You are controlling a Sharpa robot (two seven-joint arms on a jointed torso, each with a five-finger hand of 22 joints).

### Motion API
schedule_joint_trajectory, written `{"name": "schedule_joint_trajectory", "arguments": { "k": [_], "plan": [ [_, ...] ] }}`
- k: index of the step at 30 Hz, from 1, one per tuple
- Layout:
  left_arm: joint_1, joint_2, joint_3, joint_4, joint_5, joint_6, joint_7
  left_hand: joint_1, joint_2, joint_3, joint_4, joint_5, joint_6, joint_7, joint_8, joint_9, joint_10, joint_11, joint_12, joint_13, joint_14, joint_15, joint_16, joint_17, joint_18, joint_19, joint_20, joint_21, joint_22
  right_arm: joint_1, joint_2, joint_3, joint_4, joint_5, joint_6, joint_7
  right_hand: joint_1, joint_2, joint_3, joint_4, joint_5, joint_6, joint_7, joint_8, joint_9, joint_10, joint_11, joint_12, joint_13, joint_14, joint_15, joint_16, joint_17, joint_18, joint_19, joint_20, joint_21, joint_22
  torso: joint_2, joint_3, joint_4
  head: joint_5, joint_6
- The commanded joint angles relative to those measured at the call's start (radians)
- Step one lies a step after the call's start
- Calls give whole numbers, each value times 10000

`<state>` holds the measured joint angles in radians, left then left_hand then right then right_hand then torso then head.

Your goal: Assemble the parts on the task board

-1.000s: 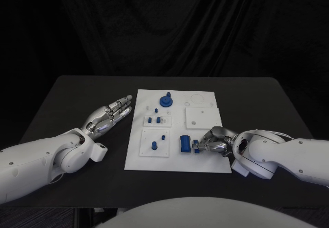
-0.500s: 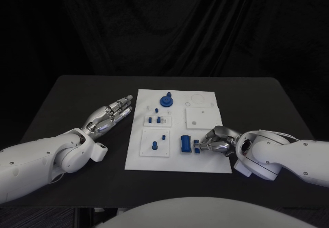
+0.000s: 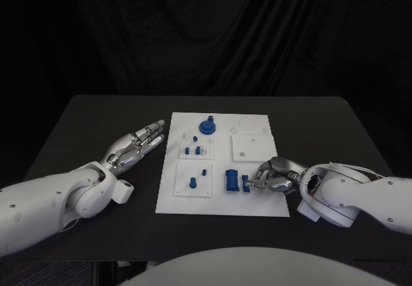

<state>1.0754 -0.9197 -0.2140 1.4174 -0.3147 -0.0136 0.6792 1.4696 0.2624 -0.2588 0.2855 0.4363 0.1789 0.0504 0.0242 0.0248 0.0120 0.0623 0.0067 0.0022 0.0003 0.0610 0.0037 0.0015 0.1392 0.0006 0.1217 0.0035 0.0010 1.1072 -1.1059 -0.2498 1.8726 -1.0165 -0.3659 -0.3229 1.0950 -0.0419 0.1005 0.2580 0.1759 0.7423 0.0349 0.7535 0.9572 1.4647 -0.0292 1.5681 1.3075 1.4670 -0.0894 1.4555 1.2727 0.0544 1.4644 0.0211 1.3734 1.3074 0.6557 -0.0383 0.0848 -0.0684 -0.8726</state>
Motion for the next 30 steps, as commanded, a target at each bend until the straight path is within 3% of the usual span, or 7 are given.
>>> {"name": "schedule_joint_trajectory", "arguments": {
  "k": [1,5,14,30],
  "plan": [
    [-21,17,9,17,39,80,203,130,0,37,-26,61,8,79,23,12,-76,-22,-53,-8,-3,80,-37,-15,-93,-6,74,-35,-10,-32,-29,-2,30,-518,556,-104,114,-55,-62,106,-207,-83,-27,259,141,1061,-83,27,2633,523,-96,-30,-4,-37,360,-88,-39,1958,-4,0,-5,5,0],
    [-24,12,9,21,39,79,204,130,0,37,-26,61,8,79,23,12,-76,-22,-53,-8,-3,80,-37,-15,-93,-6,74,-35,-10,-43,-39,-3,36,-688,929,-346,200,-100,-163,173,-547,-206,-56,490,269,1061,-113,27,2633,524,-122,-33,-1,-36,362,-116,-46,1957,3,-3,-9,21,0],
    [-28,3,9,25,39,81,195,113,6,30,-3,70,77,143,37,22,-68,-29,-51,-5,-3,81,-37,-15,-79,-6,91,-35,-10,-74,-15,-3,-26,-795,1133,-597,335,-131,-212,158,-736,-296,-67,628,336,1061,-123,27,2633,521,-135,-44,-17,-18,341,-129,-127,1931,-9,-2,11,15,0],
    [-33,-8,9,16,39,121,175,109,-44,5,-9,97,157,242,52,33,-65,-27,-50,-4,-3,73,-37,-15,-63,-6,97,-35,-10,-96,80,-1,-75,-810,764,-647,355,68,-239,252,-717,-227,-118,900,433,1061,-164,27,2633,534,-166,-25,32,-24,358,-155,-110,1939,5,-7,18,22,0]
  ]
}}
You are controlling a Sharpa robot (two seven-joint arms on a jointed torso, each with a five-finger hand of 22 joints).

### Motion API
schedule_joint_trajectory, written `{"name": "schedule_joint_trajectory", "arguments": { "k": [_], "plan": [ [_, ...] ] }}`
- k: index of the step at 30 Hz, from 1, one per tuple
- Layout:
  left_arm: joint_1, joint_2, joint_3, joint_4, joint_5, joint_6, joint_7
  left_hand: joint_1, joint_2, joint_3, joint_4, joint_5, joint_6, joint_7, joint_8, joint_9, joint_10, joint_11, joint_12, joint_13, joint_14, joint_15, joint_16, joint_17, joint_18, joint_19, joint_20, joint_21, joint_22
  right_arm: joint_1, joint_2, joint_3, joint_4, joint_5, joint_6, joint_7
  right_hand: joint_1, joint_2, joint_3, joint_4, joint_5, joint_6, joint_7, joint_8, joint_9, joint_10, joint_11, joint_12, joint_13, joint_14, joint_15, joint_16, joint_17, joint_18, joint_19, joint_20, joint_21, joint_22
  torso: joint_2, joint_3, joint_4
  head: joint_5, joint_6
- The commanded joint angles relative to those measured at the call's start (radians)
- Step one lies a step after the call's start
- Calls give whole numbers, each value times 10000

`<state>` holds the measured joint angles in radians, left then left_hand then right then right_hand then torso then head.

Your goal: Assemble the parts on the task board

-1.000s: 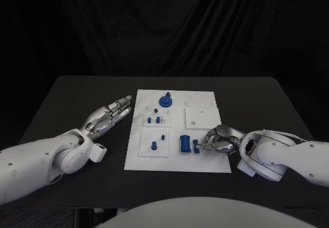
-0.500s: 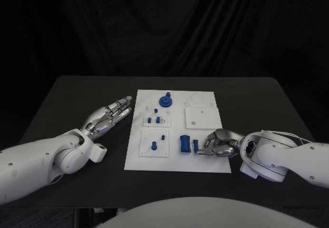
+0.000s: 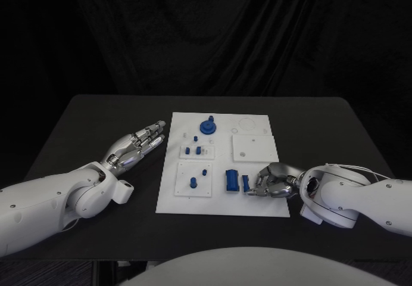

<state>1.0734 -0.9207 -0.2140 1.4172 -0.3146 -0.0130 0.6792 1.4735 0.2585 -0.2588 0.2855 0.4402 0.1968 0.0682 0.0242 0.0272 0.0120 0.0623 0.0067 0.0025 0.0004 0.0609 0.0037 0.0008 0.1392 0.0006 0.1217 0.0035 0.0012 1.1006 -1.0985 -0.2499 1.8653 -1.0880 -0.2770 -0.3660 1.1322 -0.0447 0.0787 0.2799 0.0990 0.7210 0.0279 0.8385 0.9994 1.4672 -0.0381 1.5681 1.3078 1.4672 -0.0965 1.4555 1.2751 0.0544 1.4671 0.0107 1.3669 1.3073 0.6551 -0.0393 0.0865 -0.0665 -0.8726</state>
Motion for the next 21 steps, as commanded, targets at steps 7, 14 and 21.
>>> {"name": "schedule_joint_trajectory", "arguments": {
  "k": [7,14,21],
  "plan": [
    [-15,7,8,3,38,100,219,86,-51,-9,-27,64,-110,-47,31,-6,-56,25,-47,-5,-4,87,-37,-8,-61,-6,106,-35,-12,-30,34,1,-30,-95,-137,-284,-58,241,-17,67,113,18,-70,113,16,1036,-94,27,2630,531,-108,-31,-4,-25,332,-64,-46,1940,16,8,-4,20,0],
    [-16,3,8,10,38,83,230,98,-66,-10,-36,64,-144,-98,23,-11,-57,41,-47,-5,-4,87,-37,-8,-61,-6,105,-35,-12,-29,101,3,-100,-96,-67,-461,-13,473,26,38,224,94,-118,197,6,1036,-136,27,2630,572,-142,55,187,-51,378,-93,65,1979,13,3,0,60,0],
    [-16,-2,8,20,38,77,228,98,-66,-10,-36,64,-144,-98,23,-11,-57,41,-47,-5,-4,87,-37,-8,-61,-6,105,-35,-12,-29,222,5,-185,-96,90,-582,540,657,233,-243,807,116,-197,235,-61,1036,-207,27,2630,572,-203,68,205,-51,383,-153,65,1981,16,0,-5,62,0]
  ]
}}
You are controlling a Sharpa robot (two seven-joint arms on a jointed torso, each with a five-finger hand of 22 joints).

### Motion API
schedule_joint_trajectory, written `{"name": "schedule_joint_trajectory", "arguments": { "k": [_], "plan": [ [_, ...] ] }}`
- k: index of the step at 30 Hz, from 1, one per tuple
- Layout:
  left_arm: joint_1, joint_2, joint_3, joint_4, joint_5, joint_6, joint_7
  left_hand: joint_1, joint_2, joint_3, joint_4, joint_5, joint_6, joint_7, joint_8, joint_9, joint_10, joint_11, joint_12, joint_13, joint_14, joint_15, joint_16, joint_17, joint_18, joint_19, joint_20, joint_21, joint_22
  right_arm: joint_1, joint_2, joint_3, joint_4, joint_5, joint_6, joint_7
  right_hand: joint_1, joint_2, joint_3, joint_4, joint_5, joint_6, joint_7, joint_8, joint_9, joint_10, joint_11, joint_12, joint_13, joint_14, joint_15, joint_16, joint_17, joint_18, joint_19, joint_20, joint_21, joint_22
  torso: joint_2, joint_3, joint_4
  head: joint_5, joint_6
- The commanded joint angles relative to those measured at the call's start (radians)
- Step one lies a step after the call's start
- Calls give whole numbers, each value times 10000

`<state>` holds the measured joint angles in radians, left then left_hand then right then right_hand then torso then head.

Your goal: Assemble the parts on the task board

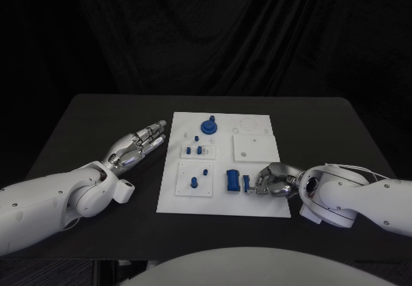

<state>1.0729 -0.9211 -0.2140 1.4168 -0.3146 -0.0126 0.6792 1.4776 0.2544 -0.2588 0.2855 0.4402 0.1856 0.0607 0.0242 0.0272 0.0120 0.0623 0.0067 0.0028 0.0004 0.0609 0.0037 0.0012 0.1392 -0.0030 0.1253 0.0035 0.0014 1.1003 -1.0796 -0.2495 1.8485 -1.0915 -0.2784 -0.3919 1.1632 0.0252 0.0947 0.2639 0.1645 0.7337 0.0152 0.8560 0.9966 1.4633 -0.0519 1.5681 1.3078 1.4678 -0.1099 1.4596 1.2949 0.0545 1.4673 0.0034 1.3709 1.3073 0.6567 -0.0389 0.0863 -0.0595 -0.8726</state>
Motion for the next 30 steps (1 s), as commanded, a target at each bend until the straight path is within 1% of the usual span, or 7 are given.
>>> {"name": "schedule_joint_trajectory", "arguments": {
  "k": [1,11,13,17,21,24,30],
  "plan": [
    [-11,2,8,23,38,74,228,57,-25,-10,-36,65,-32,-23,24,-11,-57,41,-47,-8,-4,87,-37,-12,-62,30,69,-35,-14,-26,55,1,-27,-60,138,-341,317,-36,99,-131,209,-11,-77,60,-48,1075,-76,27,2630,566,-76,29,14,-50,381,-87,20,1980,-2,-3,-3,-11,0],
    [-11,3,8,31,38,65,239,64,-26,-7,-40,61,-29,-42,24,-10,-53,46,-46,-6,-4,85,-37,-12,-62,30,68,-35,-14,-25,154,1,-78,-60,375,-424,729,-187,149,-430,256,-20,-86,51,-126,1075,-89,27,2630,551,-93,4,-41,-47,374,-109,-1,1974,-3,-5,13,-11,0],
    [-11,1,8,33,38,50,256,64,-26,-7,-40,61,-29,-42,24,-10,-53,46,-46,-6,-4,85,-37,-12,-62,30,68,-35,-14,-25,145,1,-75,-60,341,-365,802,-259,129,-498,172,-18,-80,55,-139,1075,-86,27,2630,550,-91,3,-41,-50,376,-109,7,1977,-6,-8,7,-2,0],
    [-12,6,8,36,38,-6,309,75,-26,-2,-45,65,-23,-58,25,-9,-51,49,-46,-6,-4,78,-37,-12,-61,30,64,-35,-14,-26,102,0,-59,-60,80,-58,772,-417,-45,-515,-355,-29,-36,90,-173,1075,-50,27,2630,564,-65,30,25,-58,385,-93,28,1985,-2,-7,-2,6,0],
    [-21,26,8,36,-10,-314,484,92,-69,-15,-39,83,94,-59,51,9,-14,24,-35,5,-4,-9,-37,-12,-38,30,0,-35,-14,-26,17,1,-64,-117,-954,857,281,-641,-453,-181,-836,30,-32,243,-160,1075,-45,27,2630,698,-56,332,671,-155,542,-84,454,2123,-4,-3,1,-3,0],
    [-28,53,8,29,-204,-607,717,71,-93,-37,-1,117,186,-24,69,20,11,-16,-28,11,-4,-70,-37,-12,-28,30,-48,-35,-14,-25,-108,5,-36,-207,-2004,1822,20,-717,-578,80,-990,33,-50,304,-157,1075,-58,27,2630,723,-63,412,837,-180,582,-88,574,2158,-7,3,-2,33,0],
    [-32,234,12,19,-440,-1154,1116,44,-103,-59,41,126,483,24,118,50,92,-143,-10,30,-4,-219,-37,-12,2,30,-171,-35,-14,87,-424,23,97,55,-4185,4445,107,-579,-470,224,-627,198,-106,367,-224,1075,-100,27,2630,771,-92,557,1160,-257,679,-110,904,2261,-14,7,-11,84,0]
  ]
}}
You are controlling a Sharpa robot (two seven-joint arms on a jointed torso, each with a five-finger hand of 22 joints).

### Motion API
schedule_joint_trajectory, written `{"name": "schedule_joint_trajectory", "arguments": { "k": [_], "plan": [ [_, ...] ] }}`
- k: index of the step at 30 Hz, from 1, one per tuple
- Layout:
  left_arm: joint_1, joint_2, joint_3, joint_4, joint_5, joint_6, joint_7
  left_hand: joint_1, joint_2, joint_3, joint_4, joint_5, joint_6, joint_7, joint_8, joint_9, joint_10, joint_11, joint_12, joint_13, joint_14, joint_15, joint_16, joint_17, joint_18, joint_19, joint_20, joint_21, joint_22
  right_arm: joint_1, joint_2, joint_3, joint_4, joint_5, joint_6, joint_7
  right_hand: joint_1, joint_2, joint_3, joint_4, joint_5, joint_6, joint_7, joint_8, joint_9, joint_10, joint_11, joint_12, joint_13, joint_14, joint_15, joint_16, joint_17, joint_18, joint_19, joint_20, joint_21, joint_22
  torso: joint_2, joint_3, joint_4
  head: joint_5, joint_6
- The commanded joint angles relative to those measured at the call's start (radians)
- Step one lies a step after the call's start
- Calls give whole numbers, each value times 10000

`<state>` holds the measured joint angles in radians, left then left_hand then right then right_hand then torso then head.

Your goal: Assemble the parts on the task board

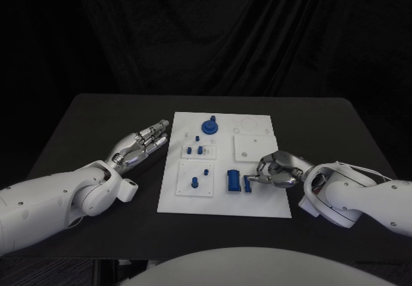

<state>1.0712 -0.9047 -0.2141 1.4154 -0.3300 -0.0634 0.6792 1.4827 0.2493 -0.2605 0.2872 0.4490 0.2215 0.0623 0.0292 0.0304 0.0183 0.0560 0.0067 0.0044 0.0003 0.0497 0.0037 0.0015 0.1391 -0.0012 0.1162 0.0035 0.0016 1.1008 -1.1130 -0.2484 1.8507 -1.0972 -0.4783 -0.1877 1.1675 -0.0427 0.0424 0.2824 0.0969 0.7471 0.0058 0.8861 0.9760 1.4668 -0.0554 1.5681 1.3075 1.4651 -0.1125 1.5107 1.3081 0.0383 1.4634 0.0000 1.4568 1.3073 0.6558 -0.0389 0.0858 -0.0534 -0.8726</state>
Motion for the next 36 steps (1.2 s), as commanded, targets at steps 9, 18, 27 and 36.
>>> {"name": "schedule_joint_trajectory", "arguments": {
  "k": [9,18,27,36],
  "plan": [
    [32,108,20,236,-360,-1168,1346,49,-4,-22,15,111,427,75,101,42,96,-213,2,26,-3,-298,-37,-15,21,12,-249,-35,-16,1021,-296,17,-95,2915,-3434,5864,-1282,744,-281,111,359,589,-108,-97,-441,1040,-148,27,2633,572,-116,-359,59,8,502,-107,-348,2118,-146,2,16,39,0],
    [223,554,22,42,303,-1125,1466,-172,123,-124,66,-48,-598,-896,-77,-83,88,-314,-4,21,-3,-446,-37,-15,22,12,-408,-35,-16,1328,126,1,-999,5967,-3245,8288,-1284,1663,-1548,112,2098,-451,1478,-3329,-3678,-5832,1160,-7107,-4882,-3947,1422,-8314,-8917,1225,-4377,1102,-10335,-2480,-503,8,-1,81,0],
    [277,756,22,-52,1274,-1056,1507,-1497,284,-636,61,-1183,-1356,-1823,-153,-160,-149,-445,-57,-33,-3,-485,-37,-15,18,12,-429,-35,-16,1002,671,-5,-1866,7152,-686,9002,-580,2175,-2727,104,1788,-3199,756,-6558,-7426,-11614,2442,-12445,-9998,-11099,3139,-13296,-12280,607,-12155,2454,-14248,-9635,-941,32,-27,217,0],
    [285,757,22,125,1647,-1245,1620,-1730,353,-578,49,-1583,-1820,-2785,-215,-224,-183,-879,-67,-44,-3,-433,-37,-15,11,12,-402,-35,-16,585,971,-5,-2310,7366,172,9257,-173,2537,-3589,92,1719,-5739,-574,-8535,-9324,-13995,1803,-13252,-12007,-13785,2625,-14130,-12792,1132,-14346,2732,-14460,-12418,-1521,84,-234,454,0]
  ]
}}
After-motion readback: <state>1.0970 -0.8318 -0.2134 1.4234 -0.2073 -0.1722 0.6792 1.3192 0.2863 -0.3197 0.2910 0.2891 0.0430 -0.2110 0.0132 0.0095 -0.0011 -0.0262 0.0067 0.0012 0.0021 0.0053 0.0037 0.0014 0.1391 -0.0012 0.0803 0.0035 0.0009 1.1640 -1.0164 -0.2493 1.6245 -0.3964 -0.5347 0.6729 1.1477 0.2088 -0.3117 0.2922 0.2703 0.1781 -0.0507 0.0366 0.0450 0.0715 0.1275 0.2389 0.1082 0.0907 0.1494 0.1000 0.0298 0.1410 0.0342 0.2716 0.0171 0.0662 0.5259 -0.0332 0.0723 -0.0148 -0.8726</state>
